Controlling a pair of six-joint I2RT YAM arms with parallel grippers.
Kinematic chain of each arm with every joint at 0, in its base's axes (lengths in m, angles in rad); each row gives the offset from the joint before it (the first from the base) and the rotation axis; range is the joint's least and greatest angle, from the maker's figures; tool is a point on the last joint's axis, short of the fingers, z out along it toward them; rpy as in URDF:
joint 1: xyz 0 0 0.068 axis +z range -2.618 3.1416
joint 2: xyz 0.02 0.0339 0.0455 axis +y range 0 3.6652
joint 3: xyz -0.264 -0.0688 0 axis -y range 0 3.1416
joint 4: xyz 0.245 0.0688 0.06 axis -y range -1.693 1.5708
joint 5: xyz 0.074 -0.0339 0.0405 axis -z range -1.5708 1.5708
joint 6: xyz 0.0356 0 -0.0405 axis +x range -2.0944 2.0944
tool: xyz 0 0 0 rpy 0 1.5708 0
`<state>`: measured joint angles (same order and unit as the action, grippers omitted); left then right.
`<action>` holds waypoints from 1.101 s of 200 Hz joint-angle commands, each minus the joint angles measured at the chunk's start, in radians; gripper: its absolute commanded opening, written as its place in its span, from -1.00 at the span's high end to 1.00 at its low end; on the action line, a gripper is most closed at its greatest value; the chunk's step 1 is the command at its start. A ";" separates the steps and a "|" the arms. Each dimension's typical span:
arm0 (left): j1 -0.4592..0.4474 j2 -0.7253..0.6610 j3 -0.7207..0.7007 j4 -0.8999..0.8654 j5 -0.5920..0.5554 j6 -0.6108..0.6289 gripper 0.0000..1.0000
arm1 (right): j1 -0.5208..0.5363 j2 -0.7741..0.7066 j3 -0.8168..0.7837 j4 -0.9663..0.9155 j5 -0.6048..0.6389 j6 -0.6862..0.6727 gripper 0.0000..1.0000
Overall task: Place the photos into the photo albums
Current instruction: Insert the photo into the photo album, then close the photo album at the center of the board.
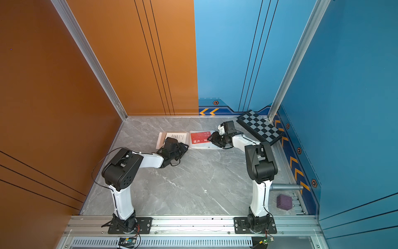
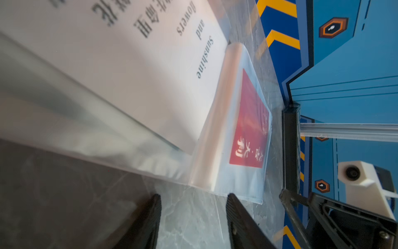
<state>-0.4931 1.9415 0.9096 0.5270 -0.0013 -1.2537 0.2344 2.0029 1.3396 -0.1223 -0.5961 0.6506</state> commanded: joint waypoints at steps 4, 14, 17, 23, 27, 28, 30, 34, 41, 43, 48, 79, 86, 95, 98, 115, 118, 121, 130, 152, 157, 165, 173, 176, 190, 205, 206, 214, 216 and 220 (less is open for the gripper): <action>-0.032 0.018 -0.068 -0.038 -0.231 -0.167 -0.04 | 0.003 -0.034 -0.014 -0.019 0.036 -0.026 0.00; -0.040 0.012 -0.078 -0.038 -0.285 -0.189 -0.04 | 0.002 -0.039 -0.016 -0.020 0.035 -0.028 0.00; -0.041 0.012 -0.080 -0.038 -0.297 -0.197 -0.04 | 0.002 -0.041 -0.017 -0.019 0.035 -0.028 0.00; -0.043 0.012 -0.082 -0.037 -0.322 -0.211 -0.03 | 0.002 -0.042 -0.017 -0.020 0.034 -0.029 0.00; -0.043 0.016 -0.083 -0.032 -0.335 -0.220 -0.04 | 0.003 -0.044 -0.018 -0.020 0.033 -0.029 0.00; -0.044 0.017 -0.083 -0.030 -0.338 -0.222 -0.03 | 0.003 -0.044 -0.019 -0.020 0.033 -0.029 0.00; -0.045 0.018 -0.082 -0.024 -0.340 -0.224 -0.03 | 0.002 -0.044 -0.019 -0.020 0.033 -0.029 0.00; -0.041 0.025 -0.080 -0.013 -0.342 -0.227 -0.03 | 0.001 -0.045 -0.019 -0.019 0.032 -0.029 0.00; -0.037 0.037 -0.077 0.001 -0.342 -0.240 -0.03 | 0.002 -0.047 -0.020 -0.018 0.031 -0.029 0.00; -0.037 0.041 -0.076 0.005 -0.341 -0.245 -0.03 | 0.002 -0.047 -0.020 -0.018 0.031 -0.029 0.00; -0.033 0.052 -0.075 0.019 -0.342 -0.254 -0.03 | 0.003 -0.048 -0.020 -0.017 0.030 -0.029 0.00; -0.011 0.132 -0.050 0.086 -0.326 -0.319 -0.02 | 0.001 -0.062 -0.027 -0.016 0.029 -0.032 0.00; -0.004 0.151 -0.039 0.096 -0.313 -0.331 -0.02 | 0.000 -0.067 -0.029 -0.015 0.030 -0.033 -0.01; 0.000 0.170 -0.026 0.103 -0.303 -0.340 -0.02 | -0.003 -0.073 -0.034 -0.014 0.030 -0.034 -0.01; 0.001 0.175 -0.022 0.105 -0.303 -0.340 -0.02 | -0.003 -0.074 -0.035 -0.013 0.030 -0.034 -0.01; 0.009 0.197 0.001 0.106 -0.312 -0.335 -0.01 | -0.009 -0.084 -0.041 -0.012 0.027 -0.034 -0.01; 0.011 0.200 0.004 0.108 -0.310 -0.337 -0.01 | -0.010 -0.086 -0.042 -0.012 0.028 -0.034 -0.01; 0.015 0.205 0.007 0.113 -0.308 -0.337 0.00 | -0.011 -0.087 -0.042 -0.013 0.027 -0.034 -0.01; 0.022 0.215 0.009 0.139 -0.303 -0.338 0.00 | -0.013 -0.093 -0.046 -0.011 0.028 -0.036 -0.01; 0.034 0.228 0.014 0.182 -0.301 -0.319 0.09 | -0.019 -0.100 -0.052 -0.012 0.027 -0.038 -0.01; 0.035 0.231 0.019 0.195 -0.297 -0.303 0.12 | -0.020 -0.100 -0.051 -0.011 0.026 -0.037 -0.01; 0.042 0.236 0.029 0.206 -0.279 -0.283 0.18 | -0.021 -0.100 -0.051 -0.012 0.025 -0.037 -0.01; 0.046 0.240 0.042 0.219 -0.259 -0.263 0.26 | -0.021 -0.100 -0.051 -0.012 0.024 -0.037 -0.01; 0.048 0.242 0.044 0.225 -0.252 -0.255 0.29 | -0.021 -0.100 -0.051 -0.013 0.024 -0.038 -0.01; 0.053 0.249 0.060 0.254 -0.222 -0.219 0.44 | -0.022 -0.102 -0.052 -0.012 0.024 -0.037 -0.01; 0.056 0.249 0.074 0.256 -0.194 -0.181 0.58 | -0.024 -0.106 -0.056 -0.012 0.024 -0.039 0.00; 0.057 0.249 0.074 0.257 -0.193 -0.179 0.58 | -0.024 -0.107 -0.057 -0.012 0.024 -0.039 -0.01; 0.059 0.248 0.078 0.257 -0.182 -0.166 0.63 | -0.025 -0.109 -0.058 -0.012 0.024 -0.039 -0.01; 0.061 0.247 0.079 0.259 -0.180 -0.163 0.64 | -0.026 -0.110 -0.058 -0.013 0.024 -0.039 -0.01; 0.061 0.247 0.079 0.263 -0.174 -0.157 0.67 | -0.027 -0.111 -0.059 -0.012 0.024 -0.040 -0.01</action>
<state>-0.4435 2.1529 0.9775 0.8471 -0.2379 -1.4986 0.2150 1.9316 1.2945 -0.1215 -0.5781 0.6312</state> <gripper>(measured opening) 0.199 0.504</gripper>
